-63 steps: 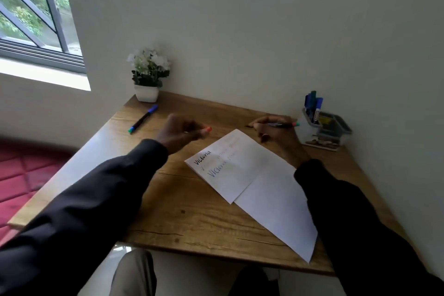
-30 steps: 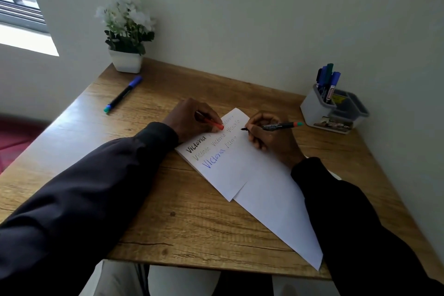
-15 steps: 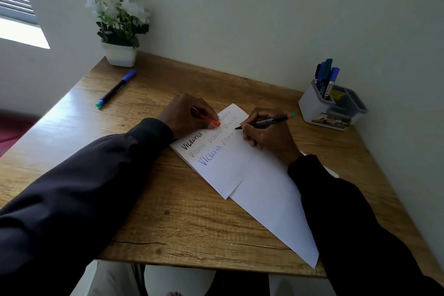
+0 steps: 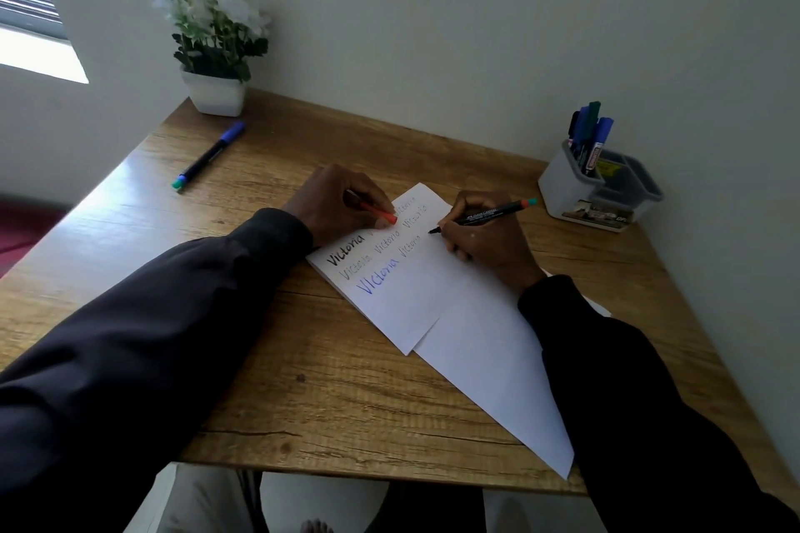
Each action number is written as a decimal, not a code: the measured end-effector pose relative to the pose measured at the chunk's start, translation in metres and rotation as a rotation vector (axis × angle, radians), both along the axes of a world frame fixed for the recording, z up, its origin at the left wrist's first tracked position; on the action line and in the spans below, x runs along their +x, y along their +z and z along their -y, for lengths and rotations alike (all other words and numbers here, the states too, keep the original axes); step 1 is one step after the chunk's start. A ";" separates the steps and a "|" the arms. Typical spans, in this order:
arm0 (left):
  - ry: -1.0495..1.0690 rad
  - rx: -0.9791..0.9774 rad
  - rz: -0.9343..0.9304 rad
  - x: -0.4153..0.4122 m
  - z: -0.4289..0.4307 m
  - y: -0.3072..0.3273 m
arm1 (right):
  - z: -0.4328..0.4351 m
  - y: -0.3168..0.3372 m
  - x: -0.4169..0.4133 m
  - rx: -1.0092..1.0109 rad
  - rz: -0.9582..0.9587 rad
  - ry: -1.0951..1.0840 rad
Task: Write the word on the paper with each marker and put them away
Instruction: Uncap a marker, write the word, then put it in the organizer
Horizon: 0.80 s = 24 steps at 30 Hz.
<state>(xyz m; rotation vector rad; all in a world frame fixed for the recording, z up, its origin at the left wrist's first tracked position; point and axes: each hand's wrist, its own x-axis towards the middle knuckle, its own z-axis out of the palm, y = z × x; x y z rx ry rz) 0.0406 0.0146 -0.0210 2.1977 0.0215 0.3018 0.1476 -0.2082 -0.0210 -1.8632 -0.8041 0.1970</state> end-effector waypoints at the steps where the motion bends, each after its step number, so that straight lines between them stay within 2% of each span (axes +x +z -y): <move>1: -0.002 0.005 0.002 0.000 0.000 0.000 | 0.000 0.000 0.000 0.001 -0.003 -0.011; 8: -0.007 0.012 -0.007 0.002 -0.001 -0.001 | 0.001 -0.001 0.000 -0.002 0.035 0.010; 24: 0.008 0.002 -0.002 0.001 -0.001 -0.002 | 0.001 -0.001 0.001 0.006 -0.004 -0.013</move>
